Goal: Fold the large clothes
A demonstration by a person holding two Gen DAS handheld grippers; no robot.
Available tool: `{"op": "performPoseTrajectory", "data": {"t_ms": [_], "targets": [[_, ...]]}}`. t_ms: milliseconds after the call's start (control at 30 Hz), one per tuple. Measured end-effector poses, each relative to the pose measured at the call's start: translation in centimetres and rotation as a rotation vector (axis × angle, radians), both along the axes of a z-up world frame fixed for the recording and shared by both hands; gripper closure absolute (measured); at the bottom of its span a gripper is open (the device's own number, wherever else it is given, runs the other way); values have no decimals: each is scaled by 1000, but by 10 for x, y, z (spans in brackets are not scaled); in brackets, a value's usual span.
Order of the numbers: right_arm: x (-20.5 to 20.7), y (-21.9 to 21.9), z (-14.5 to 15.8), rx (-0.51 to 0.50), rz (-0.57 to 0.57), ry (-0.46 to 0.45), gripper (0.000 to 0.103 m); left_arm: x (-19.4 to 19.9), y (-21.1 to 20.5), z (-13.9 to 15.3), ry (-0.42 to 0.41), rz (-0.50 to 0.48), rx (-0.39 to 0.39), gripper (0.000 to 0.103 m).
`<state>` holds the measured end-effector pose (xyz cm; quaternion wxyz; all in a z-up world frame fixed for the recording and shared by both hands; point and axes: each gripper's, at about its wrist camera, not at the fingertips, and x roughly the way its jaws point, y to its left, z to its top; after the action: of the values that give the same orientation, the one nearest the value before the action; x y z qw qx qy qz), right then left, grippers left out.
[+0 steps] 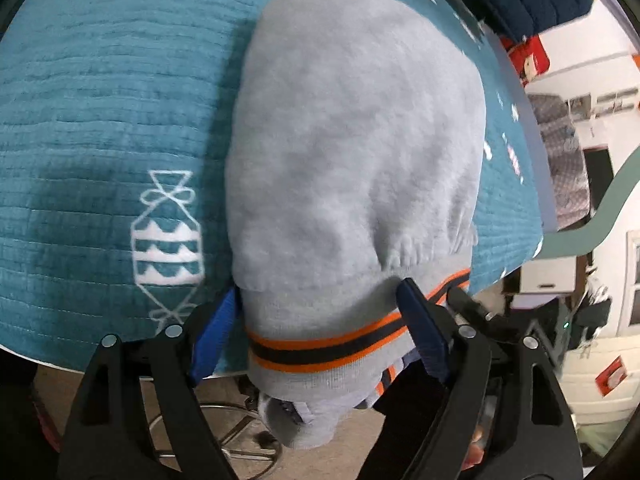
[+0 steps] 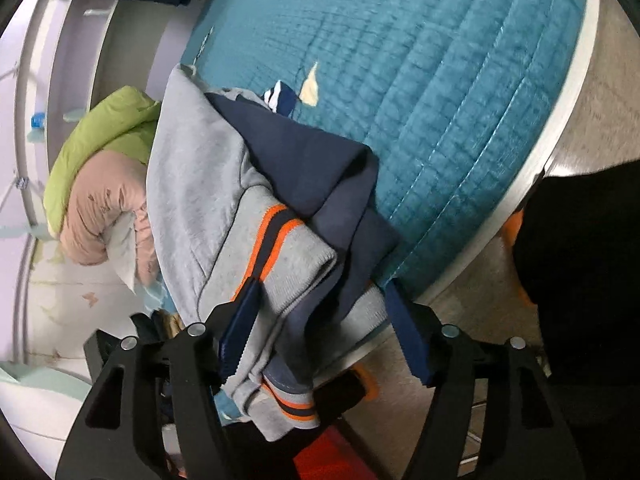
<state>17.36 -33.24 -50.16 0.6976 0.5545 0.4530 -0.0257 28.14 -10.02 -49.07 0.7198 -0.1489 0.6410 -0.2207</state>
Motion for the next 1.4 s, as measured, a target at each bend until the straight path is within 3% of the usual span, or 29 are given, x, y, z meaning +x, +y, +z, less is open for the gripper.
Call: {"op": "performPoseTrajectory", "data": {"t_ms": [133, 233, 367, 467, 533, 700, 800, 867, 967, 1233, 1400], "targets": [[2, 3, 2, 53, 16, -25, 37, 0, -6, -4, 5, -4, 11, 20], [10, 4, 1, 19, 11, 9, 37, 2, -8, -7, 19, 1, 1, 20], [20, 6, 1, 47, 4, 20, 32, 5, -4, -12, 37, 7, -7, 20], [25, 12, 16, 106, 5, -65, 34, 5, -3, -11, 36, 5, -10, 20], [32, 15, 21, 74, 27, -79, 34, 7, -3, -12, 36, 9, -15, 20], [38, 12, -2, 92, -19, -42, 32, 10, -11, -13, 40, 14, 0, 17], [44, 18, 8, 20, 21, -47, 37, 9, -17, -13, 19, 15, 18, 17], [44, 22, 16, -9, 40, -78, 61, 7, -20, -8, -14, 5, 35, 19], [52, 32, 34, -79, 78, -111, 75, 4, -22, 1, -50, -3, 32, 25], [71, 61, 83, -327, 209, -199, 80, -4, -33, 49, -225, -109, 67, 45], [61, 72, 112, -401, 270, -282, 80, -3, -26, 86, -320, -128, 69, 47]]}}
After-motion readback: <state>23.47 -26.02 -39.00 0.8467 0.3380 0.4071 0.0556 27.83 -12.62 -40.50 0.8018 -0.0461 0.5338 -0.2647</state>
